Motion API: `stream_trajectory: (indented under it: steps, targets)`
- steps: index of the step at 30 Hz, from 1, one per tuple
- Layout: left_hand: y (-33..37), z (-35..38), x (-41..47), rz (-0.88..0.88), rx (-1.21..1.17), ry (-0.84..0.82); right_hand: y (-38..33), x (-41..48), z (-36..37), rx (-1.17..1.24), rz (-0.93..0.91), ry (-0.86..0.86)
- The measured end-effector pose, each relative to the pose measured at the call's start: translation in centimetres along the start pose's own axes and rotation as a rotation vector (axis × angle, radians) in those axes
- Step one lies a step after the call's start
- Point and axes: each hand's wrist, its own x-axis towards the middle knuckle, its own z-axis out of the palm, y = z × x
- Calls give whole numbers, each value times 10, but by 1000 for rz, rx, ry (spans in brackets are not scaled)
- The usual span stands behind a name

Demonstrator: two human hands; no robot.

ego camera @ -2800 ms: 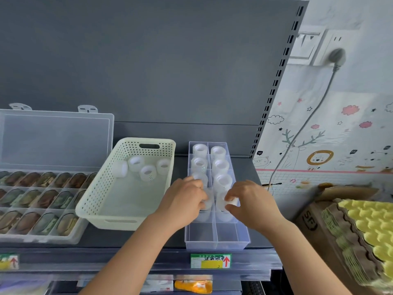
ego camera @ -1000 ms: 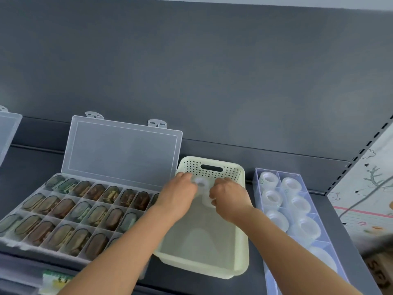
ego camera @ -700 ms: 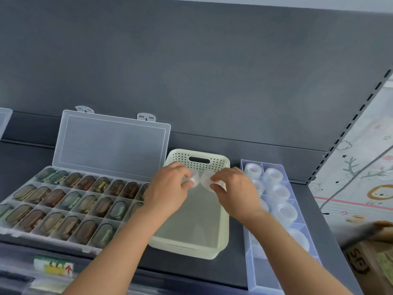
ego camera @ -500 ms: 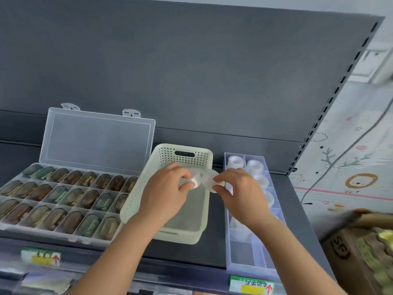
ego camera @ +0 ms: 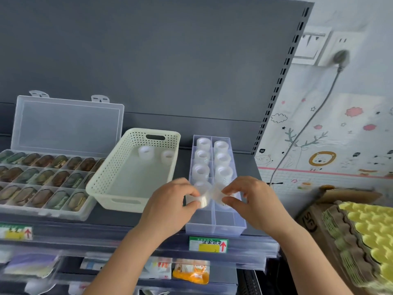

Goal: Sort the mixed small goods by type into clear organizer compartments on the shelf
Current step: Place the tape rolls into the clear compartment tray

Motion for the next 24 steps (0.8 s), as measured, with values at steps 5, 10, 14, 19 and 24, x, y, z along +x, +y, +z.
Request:
stream_trajectory:
  steps: [5, 10, 14, 19, 24]
  targets:
    - [4, 16, -7, 27, 135, -94, 7, -16, -4, -85, -6, -136]
    - [5, 25, -4, 82, 233, -124, 8, -14, 3, -196, 9, -238]
    - [7, 23, 3, 96, 306, -213, 7, -6, 13, -253, 19, -269]
    - [6, 19, 7, 128, 444, -327, 10, -2, 21, -251, 108, -375]
    - [3, 19, 15, 120, 476, -408, 12, 6, 24, -282, 113, -471]
